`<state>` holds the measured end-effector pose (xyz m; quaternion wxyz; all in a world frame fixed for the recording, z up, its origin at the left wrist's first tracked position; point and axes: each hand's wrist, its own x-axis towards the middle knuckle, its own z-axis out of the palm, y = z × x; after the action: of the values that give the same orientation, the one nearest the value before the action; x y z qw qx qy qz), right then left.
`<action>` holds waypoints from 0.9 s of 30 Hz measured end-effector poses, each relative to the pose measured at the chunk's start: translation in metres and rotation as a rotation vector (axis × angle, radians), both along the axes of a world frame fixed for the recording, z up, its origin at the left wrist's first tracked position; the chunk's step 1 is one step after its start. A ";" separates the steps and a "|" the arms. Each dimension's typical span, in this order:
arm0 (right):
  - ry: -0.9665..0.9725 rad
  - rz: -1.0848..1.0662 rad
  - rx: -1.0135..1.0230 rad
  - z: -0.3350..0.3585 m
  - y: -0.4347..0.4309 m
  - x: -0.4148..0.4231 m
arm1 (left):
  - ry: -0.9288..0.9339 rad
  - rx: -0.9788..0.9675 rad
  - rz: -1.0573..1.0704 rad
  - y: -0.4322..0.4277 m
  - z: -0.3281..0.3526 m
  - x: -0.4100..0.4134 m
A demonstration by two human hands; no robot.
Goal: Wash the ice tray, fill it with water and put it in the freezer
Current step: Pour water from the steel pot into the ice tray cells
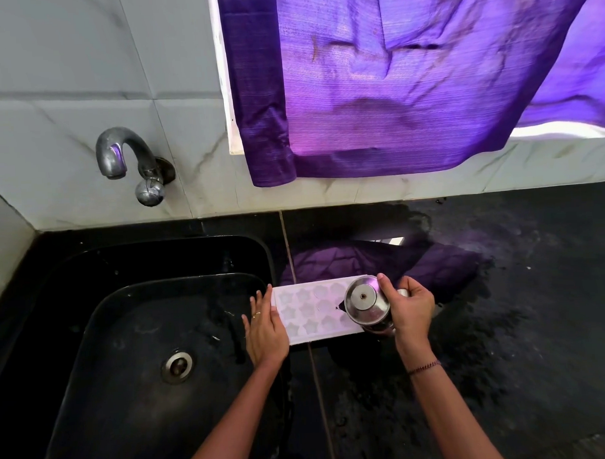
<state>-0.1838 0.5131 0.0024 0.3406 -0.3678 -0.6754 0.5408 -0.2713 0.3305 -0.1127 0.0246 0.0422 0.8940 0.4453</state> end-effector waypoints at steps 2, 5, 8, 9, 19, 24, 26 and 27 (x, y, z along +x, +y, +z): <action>-0.011 -0.001 0.023 0.000 0.001 0.000 | 0.003 0.000 0.000 0.000 0.000 0.000; -0.024 -0.005 0.045 0.000 0.002 0.000 | 0.007 0.002 0.002 0.000 0.000 0.000; -0.038 -0.007 0.059 0.001 0.001 0.000 | 0.011 0.003 0.004 0.000 0.001 0.000; -0.038 -0.006 0.065 0.001 0.001 -0.001 | 0.011 -0.001 0.004 0.000 0.001 0.000; -0.014 0.002 0.037 0.001 0.000 -0.001 | 0.007 -0.013 0.004 0.000 0.000 0.000; 0.067 -0.045 -0.109 0.004 0.002 0.000 | 0.013 0.000 0.007 0.000 -0.002 -0.002; 0.098 -0.068 -0.165 0.005 0.003 -0.001 | 0.015 0.004 0.010 0.000 -0.002 -0.001; 0.113 -0.072 -0.194 0.005 0.003 -0.001 | 0.015 0.005 0.011 0.000 -0.002 -0.001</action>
<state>-0.1848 0.5161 0.0077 0.3600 -0.3921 -0.5860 0.6109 -0.2723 0.3309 -0.1143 0.0156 0.0408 0.8932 0.4474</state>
